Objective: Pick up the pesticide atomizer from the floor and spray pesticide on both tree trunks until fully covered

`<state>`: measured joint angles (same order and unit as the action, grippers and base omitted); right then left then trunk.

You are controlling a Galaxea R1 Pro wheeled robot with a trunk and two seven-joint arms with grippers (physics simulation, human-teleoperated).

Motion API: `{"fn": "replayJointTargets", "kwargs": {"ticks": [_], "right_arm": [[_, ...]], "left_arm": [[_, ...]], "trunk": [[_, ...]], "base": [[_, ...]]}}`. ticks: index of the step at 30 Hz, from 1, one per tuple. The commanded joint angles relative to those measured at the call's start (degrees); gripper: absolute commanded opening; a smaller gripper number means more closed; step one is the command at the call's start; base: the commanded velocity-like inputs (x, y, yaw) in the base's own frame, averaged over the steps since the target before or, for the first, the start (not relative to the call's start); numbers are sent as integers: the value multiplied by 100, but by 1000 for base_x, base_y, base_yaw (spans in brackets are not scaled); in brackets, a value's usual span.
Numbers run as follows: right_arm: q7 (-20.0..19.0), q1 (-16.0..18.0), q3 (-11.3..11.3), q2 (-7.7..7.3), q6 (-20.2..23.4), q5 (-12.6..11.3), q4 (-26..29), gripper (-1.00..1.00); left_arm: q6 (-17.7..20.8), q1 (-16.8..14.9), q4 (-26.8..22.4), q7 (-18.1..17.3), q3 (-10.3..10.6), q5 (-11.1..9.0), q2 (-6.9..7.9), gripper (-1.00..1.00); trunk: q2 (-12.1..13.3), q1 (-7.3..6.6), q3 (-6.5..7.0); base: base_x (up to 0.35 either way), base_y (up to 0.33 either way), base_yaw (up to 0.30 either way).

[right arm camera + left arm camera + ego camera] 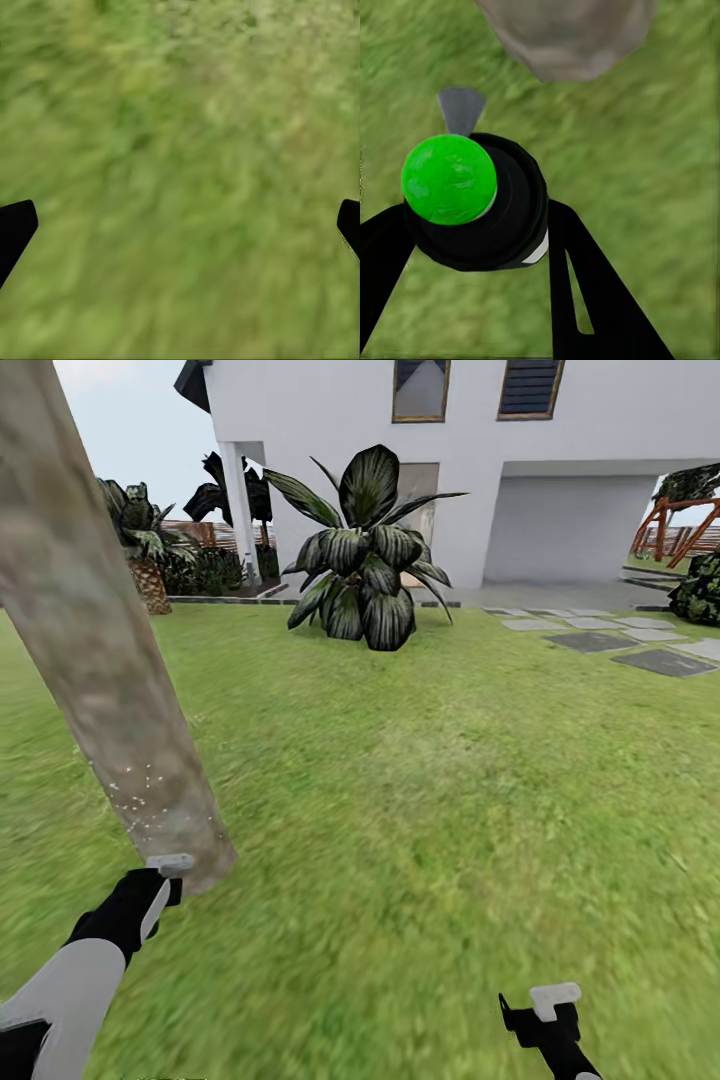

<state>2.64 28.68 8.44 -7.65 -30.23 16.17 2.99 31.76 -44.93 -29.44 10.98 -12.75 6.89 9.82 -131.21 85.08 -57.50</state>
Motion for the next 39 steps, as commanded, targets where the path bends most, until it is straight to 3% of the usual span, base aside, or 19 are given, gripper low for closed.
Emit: {"fn": "replayJointTargets", "kwargs": {"ticks": [1, 9, 23, 39], "right_arm": [[0, -2, 0, 0, 0, 0, 0, 100], [0, 0, 0, 0, 0, 0, 0, 100], [0, -2, 0, 8, 0, 2, -9, 100], [0, -2, 0, 13, 0, 6, -9, 100]], "left_arm": [[3, 1, 0, 0, 1, 10, 0, -100], [6, 62, -2, 7, 1, 5, -5, -100], [6, 64, -10, 8, 3, -21, -7, -100], [4, 64, -36, 9, -7, -29, -2, -100]], "trunk": [[0, 0, 0], [0, 0, 0], [0, 0, 0], [0, 0, 0]], "base": [[96, -262, 269], [94, -263, 255], [128, -263, 18], [167, -242, 260]]}}
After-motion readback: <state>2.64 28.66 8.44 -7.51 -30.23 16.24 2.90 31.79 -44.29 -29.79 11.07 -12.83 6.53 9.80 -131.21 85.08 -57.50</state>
